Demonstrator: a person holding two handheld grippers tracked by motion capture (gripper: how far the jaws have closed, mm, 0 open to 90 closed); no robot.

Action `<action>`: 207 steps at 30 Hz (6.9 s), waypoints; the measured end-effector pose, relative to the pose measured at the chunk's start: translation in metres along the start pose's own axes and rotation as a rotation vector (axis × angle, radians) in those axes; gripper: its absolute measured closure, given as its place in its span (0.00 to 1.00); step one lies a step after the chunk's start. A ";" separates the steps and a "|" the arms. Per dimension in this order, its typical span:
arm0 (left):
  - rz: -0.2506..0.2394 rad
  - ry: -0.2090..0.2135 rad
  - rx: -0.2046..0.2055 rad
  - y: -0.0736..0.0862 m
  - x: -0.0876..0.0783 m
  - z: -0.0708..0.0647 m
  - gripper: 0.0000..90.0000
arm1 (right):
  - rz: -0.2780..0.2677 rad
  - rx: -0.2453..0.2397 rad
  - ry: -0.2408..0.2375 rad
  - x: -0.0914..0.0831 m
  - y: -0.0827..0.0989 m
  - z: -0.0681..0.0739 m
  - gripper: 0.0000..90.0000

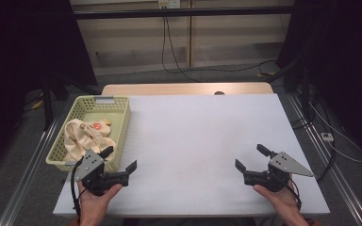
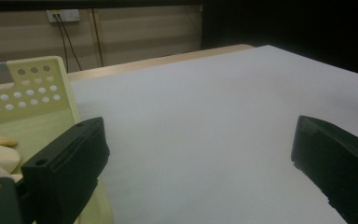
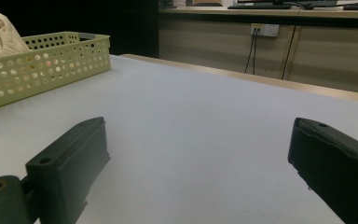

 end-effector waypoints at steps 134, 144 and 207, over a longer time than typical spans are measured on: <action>0.260 -0.293 -0.080 -0.057 0.005 0.174 0.07 | 0.034 0.014 -0.051 0.006 0.004 0.010 0.04; 0.325 -0.316 -0.099 -0.049 0.018 0.186 0.07 | 0.039 0.013 -0.057 0.007 0.004 0.011 0.04; 0.746 -0.255 -0.111 0.029 0.031 0.180 0.74 | 0.046 0.023 -0.055 0.007 0.005 0.012 0.04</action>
Point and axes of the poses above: each handheld gripper's, and its own axes: x roughly forward along the jaws, y roughly out of its underside, z roughly to its left, the point moved 8 cm from there along x, roughly forward along the jaws, and after that the axes turned 10 degrees about -z, right-handed, at the moved point
